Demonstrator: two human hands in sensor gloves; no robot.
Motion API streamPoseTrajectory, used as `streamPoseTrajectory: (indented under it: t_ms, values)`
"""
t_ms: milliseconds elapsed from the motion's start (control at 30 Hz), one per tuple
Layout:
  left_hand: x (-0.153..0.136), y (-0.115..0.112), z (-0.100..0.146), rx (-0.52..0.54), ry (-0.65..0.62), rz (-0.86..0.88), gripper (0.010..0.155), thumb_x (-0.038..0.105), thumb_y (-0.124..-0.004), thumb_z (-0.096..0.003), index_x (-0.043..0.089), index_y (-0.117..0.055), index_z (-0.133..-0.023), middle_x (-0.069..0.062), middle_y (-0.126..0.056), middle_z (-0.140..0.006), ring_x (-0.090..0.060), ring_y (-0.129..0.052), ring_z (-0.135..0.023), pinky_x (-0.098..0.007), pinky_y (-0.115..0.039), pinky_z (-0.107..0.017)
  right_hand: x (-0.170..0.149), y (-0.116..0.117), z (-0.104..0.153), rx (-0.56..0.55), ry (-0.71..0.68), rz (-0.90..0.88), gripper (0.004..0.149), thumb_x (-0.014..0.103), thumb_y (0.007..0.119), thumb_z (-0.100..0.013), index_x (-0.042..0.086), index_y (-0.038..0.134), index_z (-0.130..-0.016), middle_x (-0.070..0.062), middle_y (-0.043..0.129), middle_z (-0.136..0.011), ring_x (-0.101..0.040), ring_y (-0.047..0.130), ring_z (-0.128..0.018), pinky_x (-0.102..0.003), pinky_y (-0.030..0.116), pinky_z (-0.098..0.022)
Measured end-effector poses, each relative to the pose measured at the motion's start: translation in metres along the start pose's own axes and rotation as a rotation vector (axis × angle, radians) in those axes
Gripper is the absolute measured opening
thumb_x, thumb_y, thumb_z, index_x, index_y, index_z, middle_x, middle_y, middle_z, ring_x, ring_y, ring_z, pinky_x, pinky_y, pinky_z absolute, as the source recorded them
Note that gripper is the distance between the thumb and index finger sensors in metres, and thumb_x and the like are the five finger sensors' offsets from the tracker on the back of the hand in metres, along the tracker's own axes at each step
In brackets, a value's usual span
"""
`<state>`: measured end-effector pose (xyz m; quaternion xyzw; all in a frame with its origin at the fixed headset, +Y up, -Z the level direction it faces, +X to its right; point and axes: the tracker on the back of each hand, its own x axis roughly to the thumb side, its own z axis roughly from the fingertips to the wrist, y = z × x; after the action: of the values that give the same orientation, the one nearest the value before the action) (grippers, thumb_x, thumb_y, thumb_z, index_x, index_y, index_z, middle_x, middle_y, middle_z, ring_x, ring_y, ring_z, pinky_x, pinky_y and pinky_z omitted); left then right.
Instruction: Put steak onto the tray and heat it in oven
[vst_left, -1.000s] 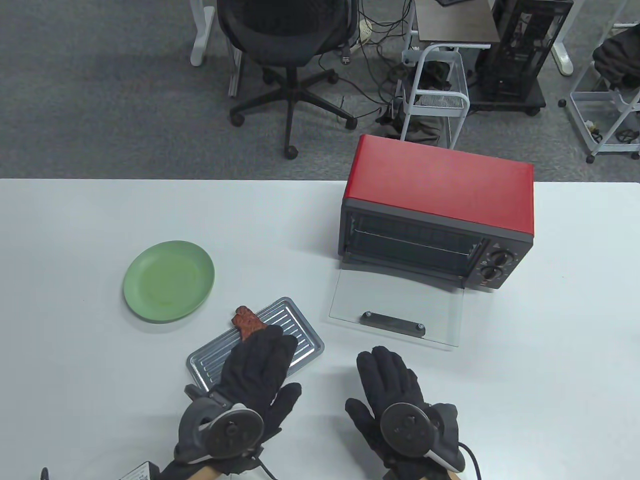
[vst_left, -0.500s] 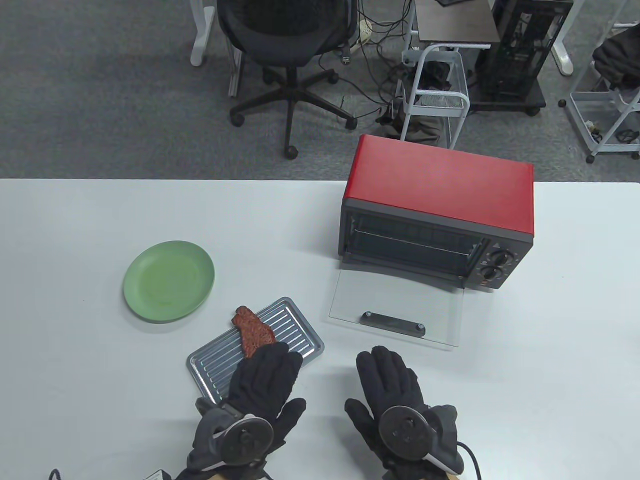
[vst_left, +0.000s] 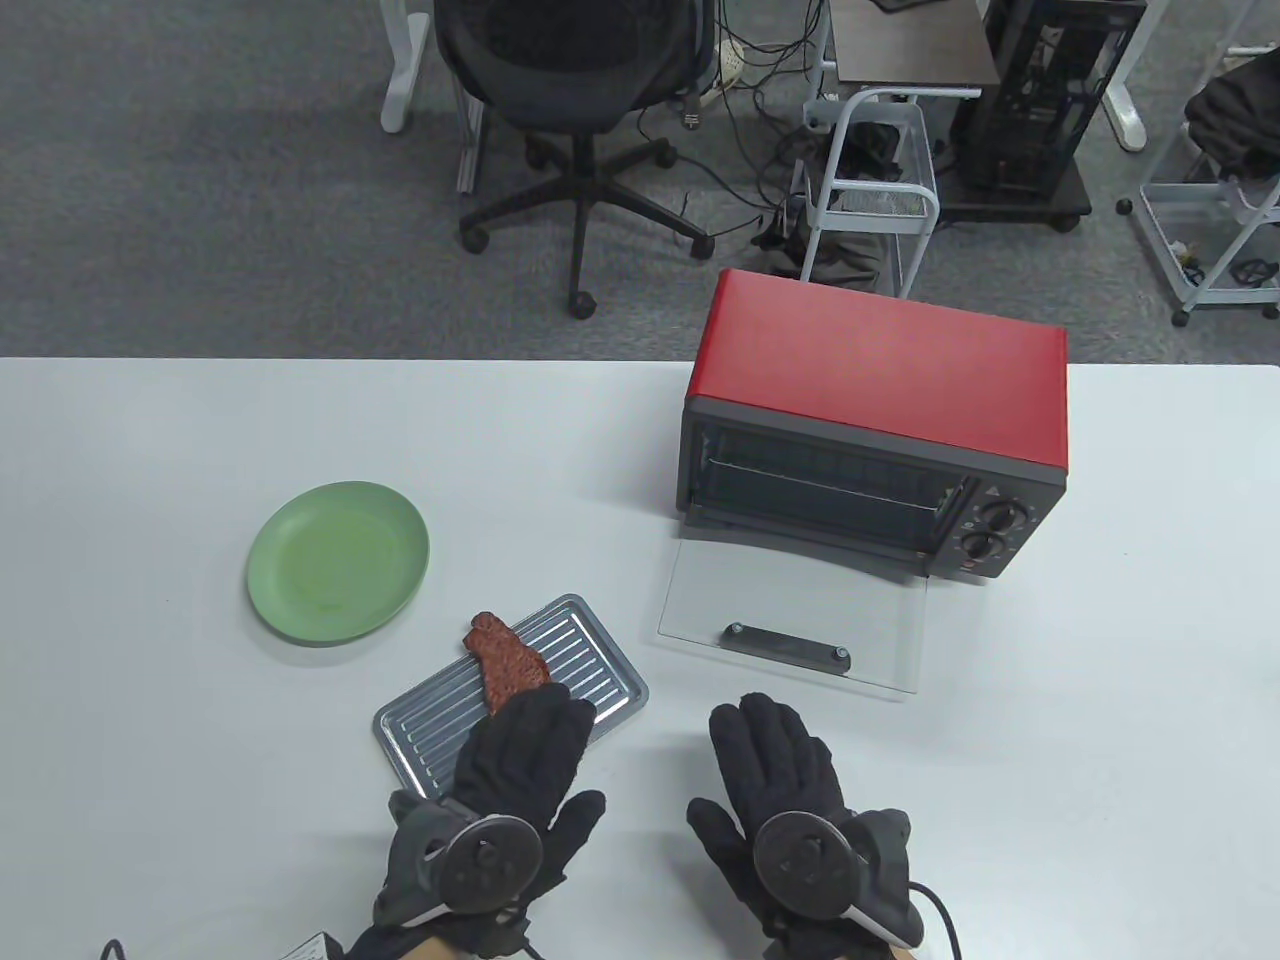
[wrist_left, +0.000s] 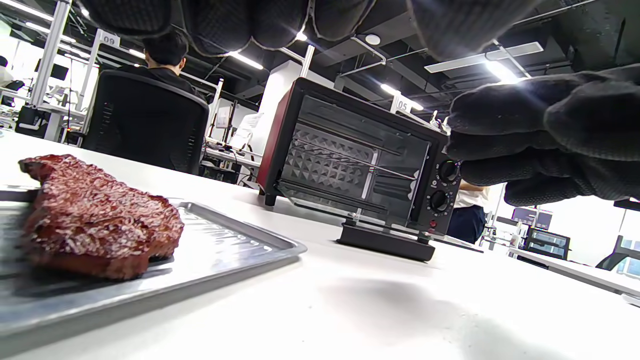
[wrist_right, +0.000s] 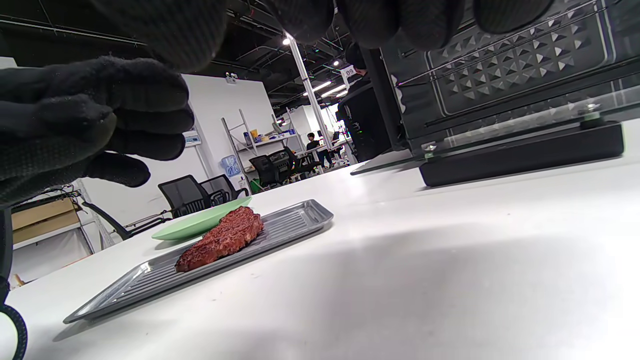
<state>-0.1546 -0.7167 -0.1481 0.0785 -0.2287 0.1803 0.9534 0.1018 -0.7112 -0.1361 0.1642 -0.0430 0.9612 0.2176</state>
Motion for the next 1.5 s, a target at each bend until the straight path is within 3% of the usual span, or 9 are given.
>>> streamPoseTrajectory:
  t_ms: [567, 833, 1033, 1167, 1500]
  values:
    - [0.001, 0.003, 0.001, 0.025, 0.004, 0.000, 0.078, 0.050, -0.071, -0.0488, 0.017, -0.045, -0.114, -0.023, -0.049, -0.117, -0.053, -0.059, -0.102, -0.074, -0.056, -0.066, 0.005, 0.006, -0.012, 0.047, 0.022, 0.027, 0.081, 0.050, 0.069, -0.050, 0.006, 0.043, -0.113, -0.029, 0.045, -0.114, -0.058, 0.054, -0.099, -0.072, 0.052, -0.065]
    - [0.007, 0.006, 0.004, 0.059, -0.030, -0.020, 0.078, 0.050, -0.071, -0.0488, 0.017, -0.046, -0.114, -0.022, -0.049, -0.117, -0.052, -0.059, -0.102, -0.074, -0.056, -0.066, 0.019, 0.029, -0.053, 0.126, 0.024, 0.175, 0.078, 0.048, 0.074, -0.049, 0.007, 0.052, -0.111, -0.026, 0.058, -0.110, -0.052, 0.071, -0.091, -0.066, 0.065, -0.062]
    - [0.011, 0.010, 0.006, 0.102, -0.059, -0.046, 0.077, 0.050, -0.071, -0.0489, 0.016, -0.046, -0.114, -0.022, -0.049, -0.117, -0.052, -0.059, -0.102, -0.075, -0.056, -0.067, 0.029, 0.054, -0.093, 0.106, 0.057, 0.272, 0.069, 0.048, 0.076, -0.047, 0.008, 0.068, -0.103, -0.021, 0.078, -0.097, -0.044, 0.089, -0.074, -0.058, 0.079, -0.052]
    - [0.012, 0.014, 0.007, 0.122, -0.056, -0.049, 0.077, 0.049, -0.070, -0.0490, 0.017, -0.046, -0.114, -0.022, -0.049, -0.117, -0.052, -0.059, -0.103, -0.075, -0.056, -0.067, 0.034, 0.068, -0.114, 0.090, 0.064, 0.345, 0.067, 0.048, 0.078, -0.046, 0.010, 0.071, -0.101, -0.018, 0.081, -0.093, -0.038, 0.094, -0.065, -0.053, 0.084, -0.047]
    - [0.012, 0.015, 0.008, 0.125, -0.044, -0.060, 0.076, 0.049, -0.070, -0.0490, 0.017, -0.047, -0.114, -0.022, -0.049, -0.117, -0.052, -0.059, -0.103, -0.075, -0.056, -0.067, 0.032, 0.092, -0.142, 0.145, 0.148, 0.447, 0.059, 0.044, 0.086, -0.046, 0.017, 0.073, -0.096, -0.009, 0.089, -0.081, -0.022, 0.102, -0.042, -0.039, 0.091, -0.029]
